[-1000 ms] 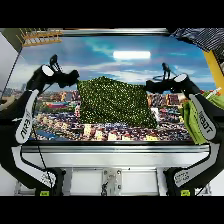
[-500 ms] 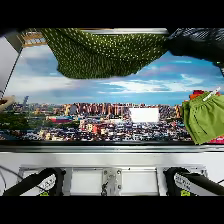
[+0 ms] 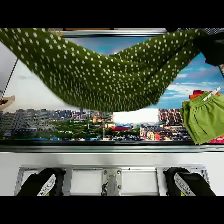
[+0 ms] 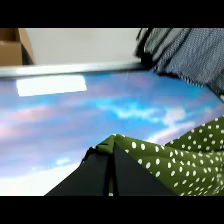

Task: Fold the clothes and pants, and hang the long-sleeved shirts on hangers.

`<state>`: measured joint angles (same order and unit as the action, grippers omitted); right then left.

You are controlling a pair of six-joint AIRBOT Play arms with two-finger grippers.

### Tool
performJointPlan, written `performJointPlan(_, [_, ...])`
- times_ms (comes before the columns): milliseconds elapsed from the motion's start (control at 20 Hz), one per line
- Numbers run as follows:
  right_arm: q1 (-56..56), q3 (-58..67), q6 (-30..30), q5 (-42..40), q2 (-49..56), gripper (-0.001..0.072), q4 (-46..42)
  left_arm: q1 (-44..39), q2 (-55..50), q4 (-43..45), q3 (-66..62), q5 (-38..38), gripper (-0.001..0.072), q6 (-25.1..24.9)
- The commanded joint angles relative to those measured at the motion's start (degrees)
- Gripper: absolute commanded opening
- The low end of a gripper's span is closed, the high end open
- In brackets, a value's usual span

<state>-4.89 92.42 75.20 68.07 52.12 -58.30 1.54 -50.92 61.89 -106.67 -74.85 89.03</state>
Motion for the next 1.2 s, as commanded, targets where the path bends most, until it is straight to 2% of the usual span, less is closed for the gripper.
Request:
performJointPlan(0, [0.09, -1.73, 9.18, 9.79, 0.66, 0.0010, -10.67, 0.04, 3.13, 4.85, 12.81, -2.08, 0.0002, 3.58])
performJointPlan(150, [0.20, -6.84, 11.21, 10.36, 6.58, 0.0010, -11.02, -0.04, 0.90, 5.75, 31.85, 10.71, 0.0002, 4.87])
performJointPlan(250, [1.03, -8.52, 11.82, 9.92, 13.31, 0.0010, -11.21, -1.62, -5.68, 4.31, 38.56, 21.33, 0.0002, 4.81])
performJointPlan(350, [1.90, -8.50, 11.50, 5.25, 21.05, 0.0010, -11.30, -4.07, -14.67, 4.09, 39.15, 30.45, 0.0002, 4.20])
performJointPlan(450, [1.75, -8.04, 11.39, -3.50, 27.56, 0.0018, -11.26, -5.57, -25.03, 4.11, 33.70, 32.83, 0.0002, 3.91])
performJointPlan(500, [1.57, -7.50, 11.41, -8.22, 30.10, 0.0090, -11.13, -5.62, -29.86, 4.04, 29.79, 31.98, 0.0017, 4.07])
performJointPlan(550, [1.18, -6.95, 11.43, -11.78, 31.65, 0.0315, -10.82, -5.35, -34.42, 4.24, 25.09, 29.59, 0.0333, 4.48])
performJointPlan(600, [0.55, -6.14, 11.41, -13.70, 32.46, 0.0569, -10.73, -4.42, -37.70, 4.09, 20.70, 26.21, 0.0664, 5.57])
performJointPlan(650, [-0.13, -5.60, 11.39, -14.53, 32.39, 0.0647, -10.71, -3.04, -39.65, 4.11, 17.33, 22.23, 0.0681, 6.97])
performJointPlan(800, [-2.84, -5.84, 10.08, -12.00, 28.55, 0.0647, -10.73, 1.99, -38.21, 7.13, 17.05, 13.53, 0.0680, 6.80])
performJointPlan(1000, [-3.02, -11.74, 7.17, -4.61, 20.20, 0.0647, -11.17, 5.57, -26.10, 11.74, 38.75, 8.74, 0.0681, 6.14])
performJointPlan(1150, [-2.03, -18.45, 7.10, -4.11, 14.43, 0.0648, -10.91, 5.88, -17.51, 11.41, 57.90, 8.61, 0.0681, 5.92])
